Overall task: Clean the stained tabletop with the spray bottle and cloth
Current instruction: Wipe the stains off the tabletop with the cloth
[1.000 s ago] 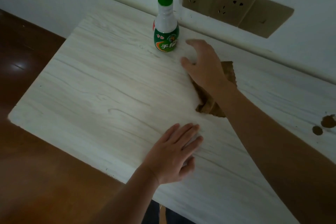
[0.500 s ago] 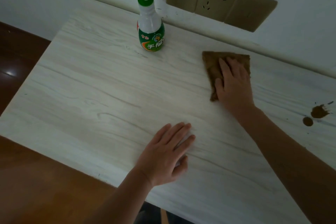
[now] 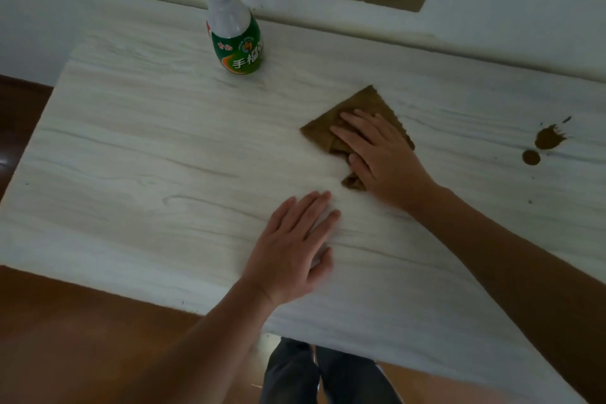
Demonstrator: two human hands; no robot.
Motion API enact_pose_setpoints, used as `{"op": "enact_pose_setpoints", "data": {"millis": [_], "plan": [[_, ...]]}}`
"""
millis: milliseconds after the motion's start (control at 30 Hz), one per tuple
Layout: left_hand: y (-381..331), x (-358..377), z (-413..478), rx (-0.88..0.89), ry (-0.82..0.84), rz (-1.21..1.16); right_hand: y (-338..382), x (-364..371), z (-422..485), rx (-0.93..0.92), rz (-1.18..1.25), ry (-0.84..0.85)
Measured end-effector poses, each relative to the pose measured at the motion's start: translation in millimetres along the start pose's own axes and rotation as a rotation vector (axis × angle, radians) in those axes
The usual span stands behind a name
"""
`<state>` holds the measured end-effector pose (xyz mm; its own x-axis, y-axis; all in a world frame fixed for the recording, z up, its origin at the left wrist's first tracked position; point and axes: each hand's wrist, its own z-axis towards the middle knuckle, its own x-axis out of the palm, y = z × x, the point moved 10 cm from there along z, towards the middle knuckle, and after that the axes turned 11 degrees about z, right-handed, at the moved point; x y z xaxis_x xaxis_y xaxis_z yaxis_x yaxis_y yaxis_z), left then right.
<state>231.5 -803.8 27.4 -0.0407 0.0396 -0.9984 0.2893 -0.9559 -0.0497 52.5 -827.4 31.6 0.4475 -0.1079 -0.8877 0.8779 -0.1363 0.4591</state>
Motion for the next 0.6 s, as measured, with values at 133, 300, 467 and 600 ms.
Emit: {"op": "enact_pose_setpoints", "data": {"millis": [133,300,467,600], "plan": [[0.5,-3.4,0.8,-0.003,-0.024,-0.021,-33.0,-18.8,-64.5,0.317,0.022,-0.17],[-0.4,-4.1,0.7,0.005,-0.018,-0.01,29.1,8.9,-124.0,0.47,0.067,-0.263],[1.1,-5.7,0.6,0.003,-0.013,-0.054,84.0,35.8,-198.0,0.514,0.067,-0.211],[-1.5,-7.6,3.8,0.004,0.012,-0.057,63.3,22.6,-240.0,0.619,0.061,-0.241]]}}
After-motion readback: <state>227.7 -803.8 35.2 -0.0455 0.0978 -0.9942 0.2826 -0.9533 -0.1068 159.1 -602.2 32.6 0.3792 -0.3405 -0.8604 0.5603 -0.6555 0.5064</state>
